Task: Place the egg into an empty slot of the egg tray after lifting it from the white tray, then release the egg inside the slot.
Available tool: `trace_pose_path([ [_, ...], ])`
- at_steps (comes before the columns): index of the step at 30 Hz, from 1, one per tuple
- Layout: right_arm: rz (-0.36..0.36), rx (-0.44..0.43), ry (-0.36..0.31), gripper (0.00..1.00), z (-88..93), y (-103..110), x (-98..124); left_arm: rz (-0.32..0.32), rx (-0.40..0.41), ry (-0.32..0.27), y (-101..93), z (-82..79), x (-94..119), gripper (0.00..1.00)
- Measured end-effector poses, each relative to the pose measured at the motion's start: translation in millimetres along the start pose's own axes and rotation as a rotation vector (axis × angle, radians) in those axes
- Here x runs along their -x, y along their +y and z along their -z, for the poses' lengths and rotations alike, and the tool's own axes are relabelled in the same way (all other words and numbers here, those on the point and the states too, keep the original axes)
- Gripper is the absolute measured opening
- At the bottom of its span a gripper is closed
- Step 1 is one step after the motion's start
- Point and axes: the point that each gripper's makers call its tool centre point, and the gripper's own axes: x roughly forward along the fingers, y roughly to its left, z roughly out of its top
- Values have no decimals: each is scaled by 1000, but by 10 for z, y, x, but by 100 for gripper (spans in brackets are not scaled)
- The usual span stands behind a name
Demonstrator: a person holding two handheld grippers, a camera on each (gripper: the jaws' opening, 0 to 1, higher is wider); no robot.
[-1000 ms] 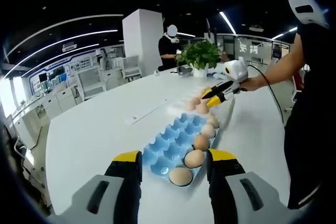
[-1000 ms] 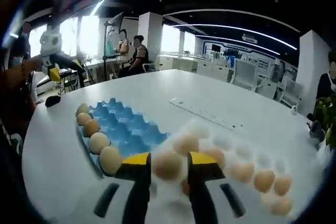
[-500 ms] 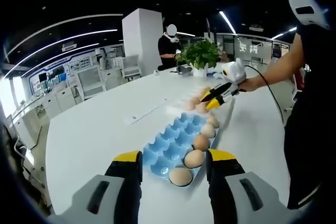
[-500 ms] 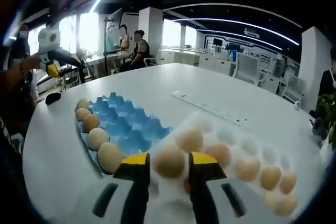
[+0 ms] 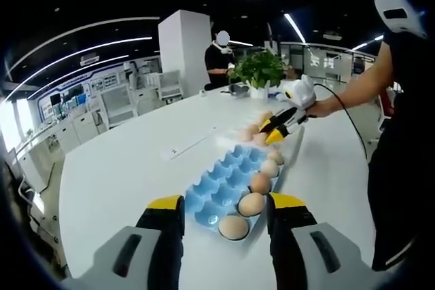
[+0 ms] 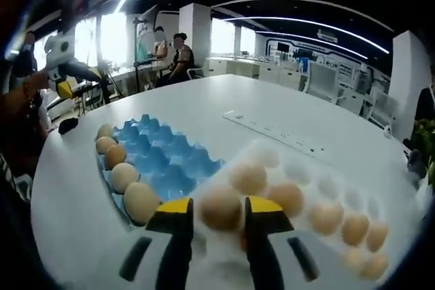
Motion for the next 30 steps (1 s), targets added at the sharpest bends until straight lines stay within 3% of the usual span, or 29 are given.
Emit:
trace_pose_path([
  [4,-2,79,87,30,70,8,-46,-3,0,0,7,0,5,49],
  [8,-32,48,137,29,72,13,-66,-7,-2,-2,15,-8,18,49],
  [11,-46,74,176,27,94,-7,-99,-9,0,-2,20,-10,25,49],
  [21,-110,127,209,27,128,0,-95,-12,0,2,28,-3,26,49],
  [30,-102,150,200,25,130,1,-91,-12,4,3,32,1,10,49],
])
